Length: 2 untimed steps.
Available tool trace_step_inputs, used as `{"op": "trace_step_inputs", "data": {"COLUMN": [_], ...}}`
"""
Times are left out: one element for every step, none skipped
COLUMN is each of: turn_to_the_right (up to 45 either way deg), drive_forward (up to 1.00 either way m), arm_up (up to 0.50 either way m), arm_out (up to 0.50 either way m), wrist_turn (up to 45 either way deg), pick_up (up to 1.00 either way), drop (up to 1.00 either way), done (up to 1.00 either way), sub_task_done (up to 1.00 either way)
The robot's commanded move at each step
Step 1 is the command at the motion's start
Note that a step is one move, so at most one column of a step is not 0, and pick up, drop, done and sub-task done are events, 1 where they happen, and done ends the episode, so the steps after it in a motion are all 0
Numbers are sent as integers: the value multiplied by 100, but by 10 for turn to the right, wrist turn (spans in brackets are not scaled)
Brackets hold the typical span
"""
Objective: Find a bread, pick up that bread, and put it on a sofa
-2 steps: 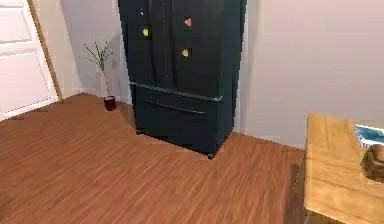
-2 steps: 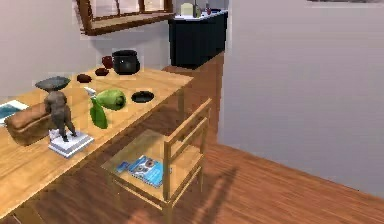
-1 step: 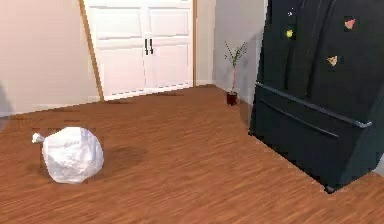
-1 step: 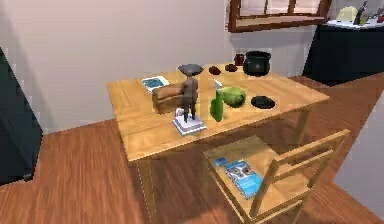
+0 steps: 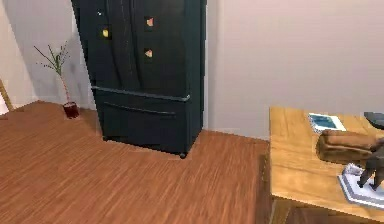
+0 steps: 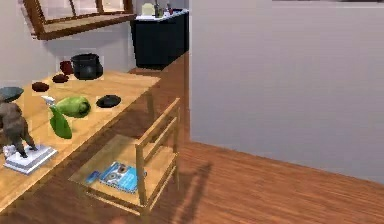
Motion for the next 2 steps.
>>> {"op": "trace_step_inputs", "data": {"turn_to_the_right": [450, 0], "drive_forward": [0, 55], "arm_up": [0, 0], "arm_out": [0, 0], "wrist_turn": [0, 0], "pick_up": [0, 0], "drop": [0, 0], "done": [0, 0], "sub_task_done": [0, 0]}}
